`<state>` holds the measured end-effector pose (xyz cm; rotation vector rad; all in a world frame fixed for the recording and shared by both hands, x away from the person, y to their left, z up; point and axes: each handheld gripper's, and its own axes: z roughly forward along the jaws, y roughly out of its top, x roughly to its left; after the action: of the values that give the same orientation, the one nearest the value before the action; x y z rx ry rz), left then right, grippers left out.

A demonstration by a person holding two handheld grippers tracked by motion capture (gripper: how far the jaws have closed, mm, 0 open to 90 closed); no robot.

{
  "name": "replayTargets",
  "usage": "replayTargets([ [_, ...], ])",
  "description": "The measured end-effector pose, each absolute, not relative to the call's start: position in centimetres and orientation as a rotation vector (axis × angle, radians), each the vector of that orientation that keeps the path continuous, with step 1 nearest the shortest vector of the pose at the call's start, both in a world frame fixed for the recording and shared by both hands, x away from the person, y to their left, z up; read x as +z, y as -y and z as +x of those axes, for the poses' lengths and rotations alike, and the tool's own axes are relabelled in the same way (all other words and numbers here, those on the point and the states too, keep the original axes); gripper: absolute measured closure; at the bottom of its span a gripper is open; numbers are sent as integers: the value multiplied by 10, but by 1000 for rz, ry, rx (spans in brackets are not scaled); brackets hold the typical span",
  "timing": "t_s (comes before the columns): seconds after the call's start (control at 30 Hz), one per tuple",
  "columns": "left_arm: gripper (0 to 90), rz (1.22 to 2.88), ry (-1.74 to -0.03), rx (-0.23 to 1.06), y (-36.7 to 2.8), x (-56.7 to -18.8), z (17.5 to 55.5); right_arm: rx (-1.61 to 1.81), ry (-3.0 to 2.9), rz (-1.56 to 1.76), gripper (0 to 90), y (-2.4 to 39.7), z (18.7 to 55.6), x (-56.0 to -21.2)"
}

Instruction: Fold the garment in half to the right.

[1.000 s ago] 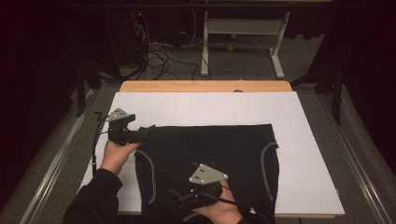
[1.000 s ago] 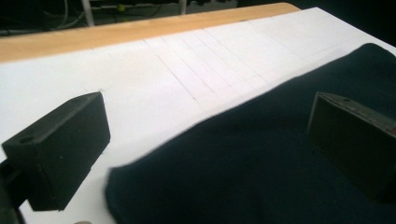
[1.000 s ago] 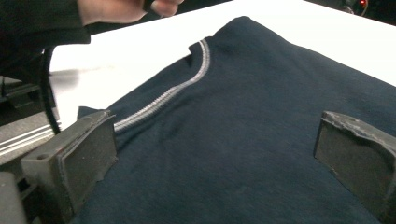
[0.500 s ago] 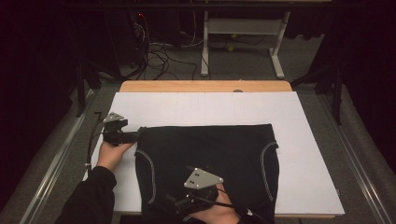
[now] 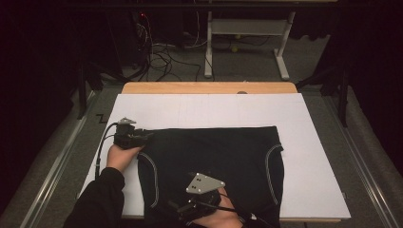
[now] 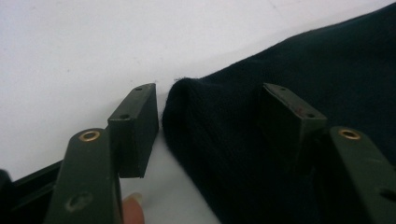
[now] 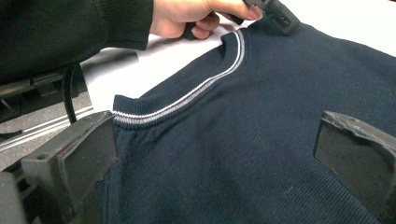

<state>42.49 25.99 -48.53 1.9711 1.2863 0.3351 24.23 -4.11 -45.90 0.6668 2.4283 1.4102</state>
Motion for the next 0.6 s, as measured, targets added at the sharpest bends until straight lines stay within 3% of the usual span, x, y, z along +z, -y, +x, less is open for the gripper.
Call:
replayTargets([
  [0.13, 445, 1974, -1269, 331, -260, -485, 425, 1422, -2453, 668, 0, 37, 238, -462],
  [0.27, 711, 1968, -1222, 343, -260, -485, 420, 1413, -2470, 661, 0, 27, 234, -463],
  [0.3, 733, 1968, -1208, 365, -259, -485, 418, 1404, -2475, 660, 0, 24, 234, -463],
  [0.6, 742, 1864, -1135, 449, -264, -485, 404, 1350, -2555, 634, 38, -9, 230, -465],
])
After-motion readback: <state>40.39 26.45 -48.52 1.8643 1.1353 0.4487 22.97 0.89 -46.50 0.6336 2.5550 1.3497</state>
